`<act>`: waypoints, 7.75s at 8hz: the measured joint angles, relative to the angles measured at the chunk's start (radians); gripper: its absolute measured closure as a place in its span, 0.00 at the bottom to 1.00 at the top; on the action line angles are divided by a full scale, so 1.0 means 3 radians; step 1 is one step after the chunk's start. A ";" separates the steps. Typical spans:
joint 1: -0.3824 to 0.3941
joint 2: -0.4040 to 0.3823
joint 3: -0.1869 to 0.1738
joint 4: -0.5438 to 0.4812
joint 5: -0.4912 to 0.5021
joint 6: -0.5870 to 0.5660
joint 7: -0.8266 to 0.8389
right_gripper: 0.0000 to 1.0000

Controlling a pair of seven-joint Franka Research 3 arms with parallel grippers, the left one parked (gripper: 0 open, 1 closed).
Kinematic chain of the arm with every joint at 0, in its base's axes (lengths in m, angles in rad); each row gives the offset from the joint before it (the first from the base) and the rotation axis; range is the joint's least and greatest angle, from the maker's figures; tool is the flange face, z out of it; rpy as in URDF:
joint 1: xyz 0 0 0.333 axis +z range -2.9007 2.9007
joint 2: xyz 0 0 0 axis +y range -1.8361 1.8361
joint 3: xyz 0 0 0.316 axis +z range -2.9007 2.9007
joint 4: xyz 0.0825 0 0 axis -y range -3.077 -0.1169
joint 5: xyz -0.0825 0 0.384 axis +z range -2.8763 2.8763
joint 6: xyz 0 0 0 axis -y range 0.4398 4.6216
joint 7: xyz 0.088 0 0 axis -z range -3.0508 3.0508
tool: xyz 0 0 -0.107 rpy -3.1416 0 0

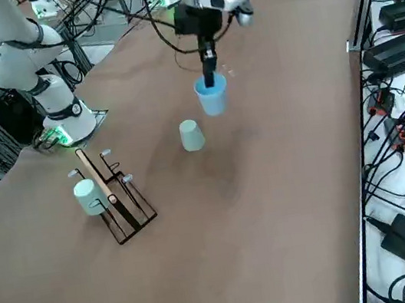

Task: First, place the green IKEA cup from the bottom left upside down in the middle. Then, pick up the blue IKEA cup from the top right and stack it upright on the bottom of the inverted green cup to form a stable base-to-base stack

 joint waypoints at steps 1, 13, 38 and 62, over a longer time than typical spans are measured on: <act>0.0008 -0.0083 0.0001 -0.0086 0.0012 0.0004 0.0045 0.98; 0.0169 -0.0228 0.0000 -0.0396 0.0210 0.0152 0.0336 0.98; 0.0089 -0.0955 -0.0053 -0.2323 0.0446 0.1712 0.0459 0.98; 0.0052 -0.0986 -0.0063 -0.2364 0.0447 0.1693 0.0455 0.19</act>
